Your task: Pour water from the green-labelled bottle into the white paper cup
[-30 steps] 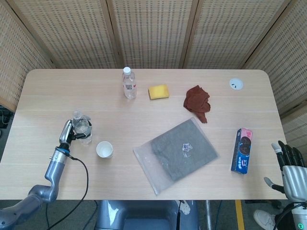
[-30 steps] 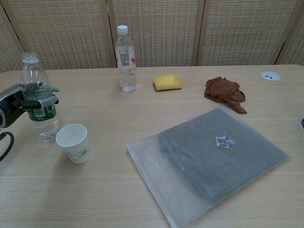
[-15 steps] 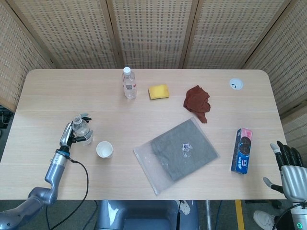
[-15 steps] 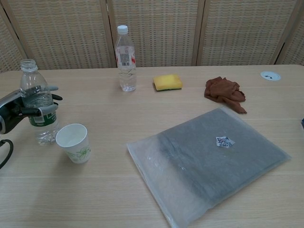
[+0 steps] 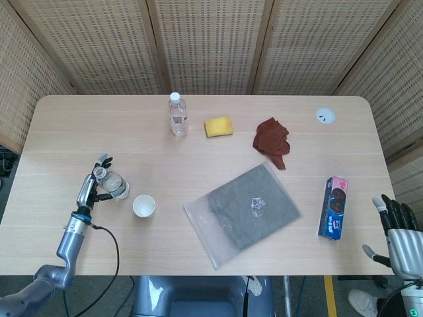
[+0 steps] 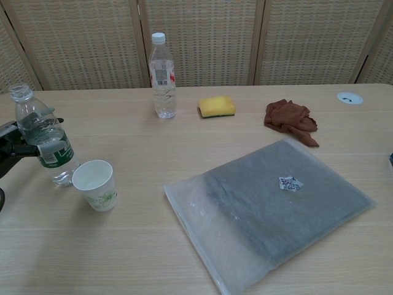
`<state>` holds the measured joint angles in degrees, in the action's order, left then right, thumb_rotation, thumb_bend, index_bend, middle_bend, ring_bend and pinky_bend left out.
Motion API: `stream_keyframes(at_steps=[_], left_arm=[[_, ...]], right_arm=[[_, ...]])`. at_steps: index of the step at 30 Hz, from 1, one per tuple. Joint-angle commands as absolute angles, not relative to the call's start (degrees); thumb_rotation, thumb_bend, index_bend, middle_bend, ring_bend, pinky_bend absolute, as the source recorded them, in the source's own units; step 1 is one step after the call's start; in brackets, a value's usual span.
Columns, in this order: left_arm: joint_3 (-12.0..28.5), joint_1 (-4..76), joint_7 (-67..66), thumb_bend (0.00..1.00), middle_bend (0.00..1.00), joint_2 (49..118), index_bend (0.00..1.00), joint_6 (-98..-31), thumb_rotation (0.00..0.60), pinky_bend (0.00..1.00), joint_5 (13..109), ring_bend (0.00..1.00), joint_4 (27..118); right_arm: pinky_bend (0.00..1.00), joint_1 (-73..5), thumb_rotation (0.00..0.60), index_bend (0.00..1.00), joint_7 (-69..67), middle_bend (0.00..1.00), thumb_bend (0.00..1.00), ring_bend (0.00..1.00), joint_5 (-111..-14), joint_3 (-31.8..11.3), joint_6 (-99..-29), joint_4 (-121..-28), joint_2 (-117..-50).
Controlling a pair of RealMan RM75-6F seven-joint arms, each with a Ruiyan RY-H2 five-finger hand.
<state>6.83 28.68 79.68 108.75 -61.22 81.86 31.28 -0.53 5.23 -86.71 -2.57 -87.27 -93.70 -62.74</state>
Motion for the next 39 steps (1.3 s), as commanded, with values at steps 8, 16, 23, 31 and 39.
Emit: stream_keyframes(at_steps=[8,16,23,31,39], left_arm=[[8.07,26.11,78.52,0.2,0.0,105.44,0.0,-65.43,0.6,0.0,81.02,0.0,35.67],[6.1,24.86,69.09,0.18,0.0,97.3,0.0,-65.93,0.6,0.0,82.64,0.0,42.7],[2.28,23.14,51.99,0.12,0.0,83.23,0.0,-63.87,0.6,0.0,84.07,0.0,55.0],[4.6,14.64,21.79,0.0,0.0,74.45,0.0,-80.78,0.6,0.0,80.65,0.0,69.15],[3.19,6.9,7.7,0.0,0.0,69.76,0.0,-90.66,0.6,0.0,79.84,0.0,84.29]], right_arm=[[0.0,-0.11,0.6,0.0,5.0,0.0,0.0,0.0,-88.0,-2.16,-88.4,-94.19,-62.44],[0.0,0.31,0.6,0.0,4.16,0.0,0.0,0.0,-89.09,-1.88,-89.47,-94.58,-61.96],[0.0,0.8,0.6,0.0,2.57,0.0,0.0,0.0,-90.67,-1.47,-90.79,-94.72,-61.26],[0.0,1.3,0.6,0.0,1.45,0.0,0.0,0.0,-91.7,-1.3,-92.03,-95.1,-60.67],[0.0,1.36,0.6,0.0,0.93,0.0,0.0,0.0,-90.33,-1.98,-91.91,-94.29,-60.42]])
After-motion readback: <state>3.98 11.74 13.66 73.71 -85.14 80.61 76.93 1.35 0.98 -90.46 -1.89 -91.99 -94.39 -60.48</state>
